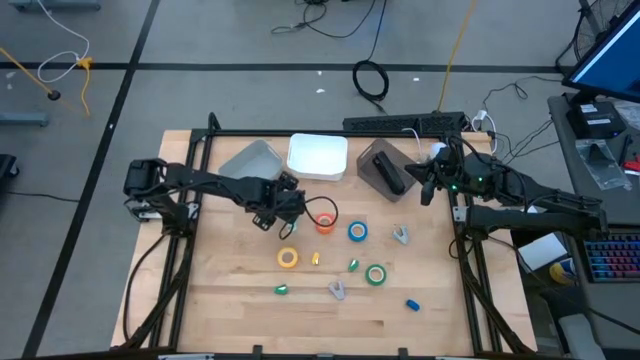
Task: Pick and place Stapler, Stapler remover, tape
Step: Put the large light green stapler into the black bin
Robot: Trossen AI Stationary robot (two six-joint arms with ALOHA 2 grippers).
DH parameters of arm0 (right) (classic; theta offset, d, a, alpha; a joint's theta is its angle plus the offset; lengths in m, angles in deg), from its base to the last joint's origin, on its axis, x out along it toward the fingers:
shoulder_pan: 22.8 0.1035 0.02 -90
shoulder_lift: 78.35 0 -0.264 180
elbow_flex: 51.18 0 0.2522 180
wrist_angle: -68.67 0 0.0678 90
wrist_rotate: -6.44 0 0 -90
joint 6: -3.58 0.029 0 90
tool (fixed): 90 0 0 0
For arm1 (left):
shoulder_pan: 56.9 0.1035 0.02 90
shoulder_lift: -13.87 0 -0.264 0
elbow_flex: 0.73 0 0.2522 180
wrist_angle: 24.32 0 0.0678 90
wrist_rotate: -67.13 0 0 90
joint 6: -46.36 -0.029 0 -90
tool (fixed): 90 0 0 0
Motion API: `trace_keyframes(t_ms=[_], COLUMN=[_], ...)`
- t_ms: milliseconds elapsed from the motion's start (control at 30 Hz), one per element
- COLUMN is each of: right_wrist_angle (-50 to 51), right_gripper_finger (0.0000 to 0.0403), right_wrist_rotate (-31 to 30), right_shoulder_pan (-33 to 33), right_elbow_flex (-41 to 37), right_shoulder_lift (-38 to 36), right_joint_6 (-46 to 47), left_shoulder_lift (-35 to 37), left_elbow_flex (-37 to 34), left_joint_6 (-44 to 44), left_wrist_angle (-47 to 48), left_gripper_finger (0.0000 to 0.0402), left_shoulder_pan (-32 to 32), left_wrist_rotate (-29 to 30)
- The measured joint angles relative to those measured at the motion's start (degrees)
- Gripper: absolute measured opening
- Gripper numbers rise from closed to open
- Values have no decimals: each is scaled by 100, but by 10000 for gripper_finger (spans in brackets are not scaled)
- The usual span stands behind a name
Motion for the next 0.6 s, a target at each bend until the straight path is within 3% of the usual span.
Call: trace_keyframes(t_ms=[233,367,600], right_wrist_angle=[-8,-7,-6], right_gripper_finger=[1,2,2], right_wrist_rotate=[0,1,0], right_shoulder_pan=[0,0,0], right_elbow_flex=[0,-1,0], right_shoulder_lift=[0,0,0], right_joint_6=[-1,0,0], left_shoulder_lift=[0,0,-1], left_elbow_flex=[0,0,-2], left_joint_6=[-74,-177,-546], left_wrist_angle=[-44,-46,-84], left_gripper_finger=[392,392,392], left_shoulder_pan=[58,56,242], left_wrist_rotate=[-27,-558,-757])
